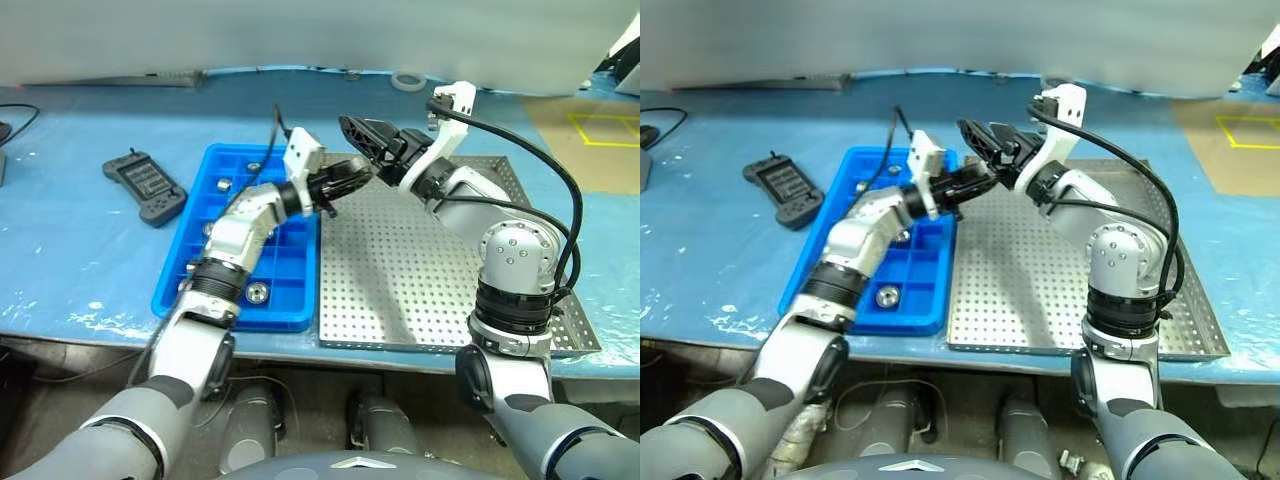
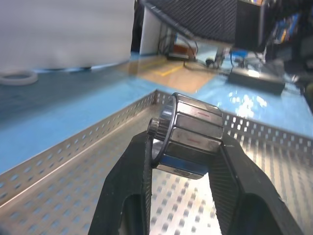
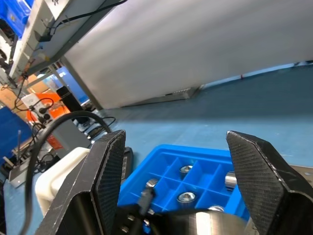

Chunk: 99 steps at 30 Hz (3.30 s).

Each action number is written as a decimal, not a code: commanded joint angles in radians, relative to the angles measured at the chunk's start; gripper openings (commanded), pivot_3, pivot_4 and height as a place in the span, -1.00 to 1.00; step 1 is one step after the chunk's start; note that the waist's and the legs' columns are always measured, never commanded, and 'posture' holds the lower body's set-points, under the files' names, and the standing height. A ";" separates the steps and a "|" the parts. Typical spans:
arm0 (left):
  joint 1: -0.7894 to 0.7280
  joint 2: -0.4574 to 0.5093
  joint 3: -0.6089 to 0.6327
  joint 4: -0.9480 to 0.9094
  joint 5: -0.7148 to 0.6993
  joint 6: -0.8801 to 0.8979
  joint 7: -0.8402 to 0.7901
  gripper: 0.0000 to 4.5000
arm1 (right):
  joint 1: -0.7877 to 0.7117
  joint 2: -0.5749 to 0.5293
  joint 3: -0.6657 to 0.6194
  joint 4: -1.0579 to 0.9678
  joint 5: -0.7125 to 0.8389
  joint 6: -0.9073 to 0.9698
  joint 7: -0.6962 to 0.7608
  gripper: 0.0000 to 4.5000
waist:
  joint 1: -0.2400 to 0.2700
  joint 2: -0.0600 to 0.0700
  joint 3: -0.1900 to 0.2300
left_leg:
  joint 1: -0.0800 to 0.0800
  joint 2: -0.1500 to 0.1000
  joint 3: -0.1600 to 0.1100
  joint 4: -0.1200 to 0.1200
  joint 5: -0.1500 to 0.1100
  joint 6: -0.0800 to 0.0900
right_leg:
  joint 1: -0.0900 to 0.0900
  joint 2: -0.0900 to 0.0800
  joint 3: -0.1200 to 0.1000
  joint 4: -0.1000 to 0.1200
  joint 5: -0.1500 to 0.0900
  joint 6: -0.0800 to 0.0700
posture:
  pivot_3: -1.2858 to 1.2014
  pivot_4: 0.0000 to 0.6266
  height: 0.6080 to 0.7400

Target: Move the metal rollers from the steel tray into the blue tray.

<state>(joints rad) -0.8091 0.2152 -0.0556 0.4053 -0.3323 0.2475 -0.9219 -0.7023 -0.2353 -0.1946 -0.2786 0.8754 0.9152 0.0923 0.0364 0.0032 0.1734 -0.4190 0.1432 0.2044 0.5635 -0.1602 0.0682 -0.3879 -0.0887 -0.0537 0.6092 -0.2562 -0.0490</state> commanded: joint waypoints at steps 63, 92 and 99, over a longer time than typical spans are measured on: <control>0.233 0.428 0.139 -0.327 -0.115 0.231 -0.197 0.40 | 0.457 -0.707 -0.031 0.450 -0.688 -0.516 0.370 0.55 | 0.026 0.000 0.001 | 0.015 0.001 0.000 0.001 -0.004 -0.001 | 0.017 0.000 0.000 -0.003 0.000 0.000 | -0.08 -0.52 1.00; 0.397 0.464 0.099 -0.555 -0.213 0.340 -0.167 0.40 | 0.694 -0.676 -0.174 -0.263 -0.412 -0.175 0.578 0.55 | -0.014 0.002 0.001 | 0.023 0.001 0.000 -0.003 -0.004 -0.001 | 0.022 0.001 0.001 -0.006 -0.003 0.005 | -0.14 -0.52 1.00; 0.371 0.637 0.198 -0.409 -0.130 0.218 -0.184 0.40 | 0.537 -0.552 0.033 -0.170 -0.482 -0.253 0.543 0.55 | -0.020 0.001 0.001 | 0.018 0.001 0.000 -0.004 -0.004 -0.002 | 0.017 0.002 0.001 -0.005 -0.004 0.005 | -0.03 -0.52 1.00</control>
<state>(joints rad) -0.4311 0.8105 0.0857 -0.0367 -0.4950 0.5197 -1.0989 -0.1333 -0.7994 -0.1835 -0.4552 0.4110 0.6998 0.6412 0.0163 0.0046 0.1743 -0.4020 0.1446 0.2045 0.5594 -0.1643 0.0660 -0.3716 -0.0872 -0.0530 0.6047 -0.2598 -0.0442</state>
